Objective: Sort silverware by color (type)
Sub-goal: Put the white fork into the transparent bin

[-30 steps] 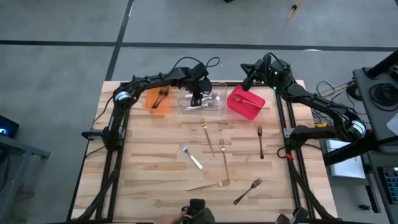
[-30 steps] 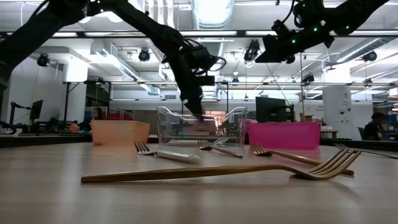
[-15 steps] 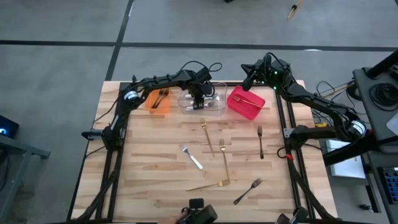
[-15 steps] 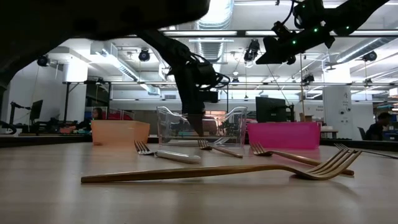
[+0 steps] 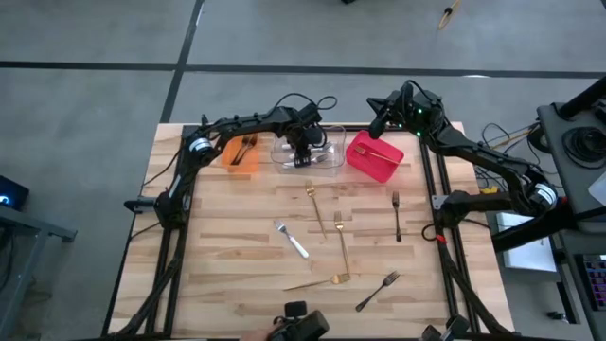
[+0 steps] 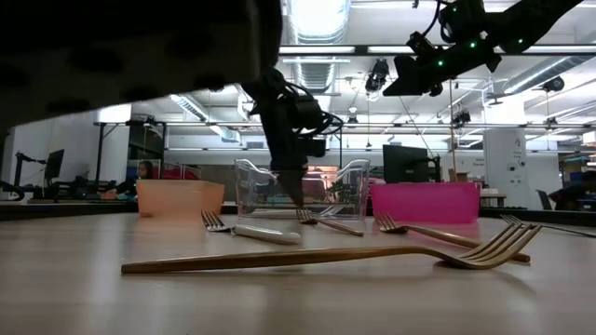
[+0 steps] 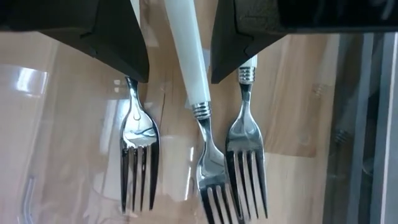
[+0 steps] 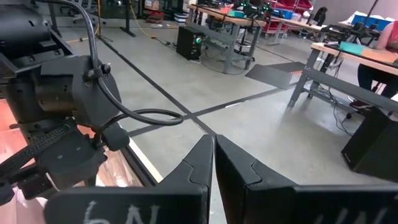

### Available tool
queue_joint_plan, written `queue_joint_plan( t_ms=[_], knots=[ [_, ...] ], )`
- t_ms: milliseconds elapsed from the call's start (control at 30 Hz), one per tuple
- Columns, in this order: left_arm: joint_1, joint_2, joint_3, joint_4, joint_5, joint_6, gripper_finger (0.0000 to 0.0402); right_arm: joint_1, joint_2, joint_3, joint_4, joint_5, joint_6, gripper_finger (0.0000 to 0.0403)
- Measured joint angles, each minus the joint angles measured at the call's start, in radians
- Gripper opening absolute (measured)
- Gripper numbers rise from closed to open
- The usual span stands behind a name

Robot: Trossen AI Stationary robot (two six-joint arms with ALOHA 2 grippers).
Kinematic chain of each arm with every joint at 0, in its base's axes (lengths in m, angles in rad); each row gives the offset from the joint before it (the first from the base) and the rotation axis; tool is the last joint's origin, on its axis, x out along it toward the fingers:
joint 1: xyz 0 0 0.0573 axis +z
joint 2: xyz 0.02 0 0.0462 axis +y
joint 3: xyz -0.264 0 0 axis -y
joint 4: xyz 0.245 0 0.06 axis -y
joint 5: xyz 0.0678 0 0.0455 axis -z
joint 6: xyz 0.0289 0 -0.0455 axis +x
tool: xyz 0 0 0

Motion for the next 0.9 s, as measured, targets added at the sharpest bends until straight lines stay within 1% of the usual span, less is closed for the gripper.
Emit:
queue_joint_plan(
  t_ms=[300,567,733,900],
  knots=[
    [0.002,0.002,-0.008,-0.014,0.014,-0.006,0.0150,0.000,0.000,0.000,-0.002,0.000,0.000,0.0009],
    [0.003,0.003,-0.010,-0.037,0.034,-0.032,0.0123,0.000,0.000,0.000,-0.004,0.000,-0.005,0.0009],
    [0.003,0.004,-0.009,-0.049,0.047,-0.016,0.0108,0.000,0.000,0.000,-0.006,0.000,-0.006,0.0009],
    [0.003,0.004,0.018,-0.055,0.047,-0.015,0.0093,0.000,0.000,0.000,-0.006,0.000,-0.006,0.0009]
  ],
)
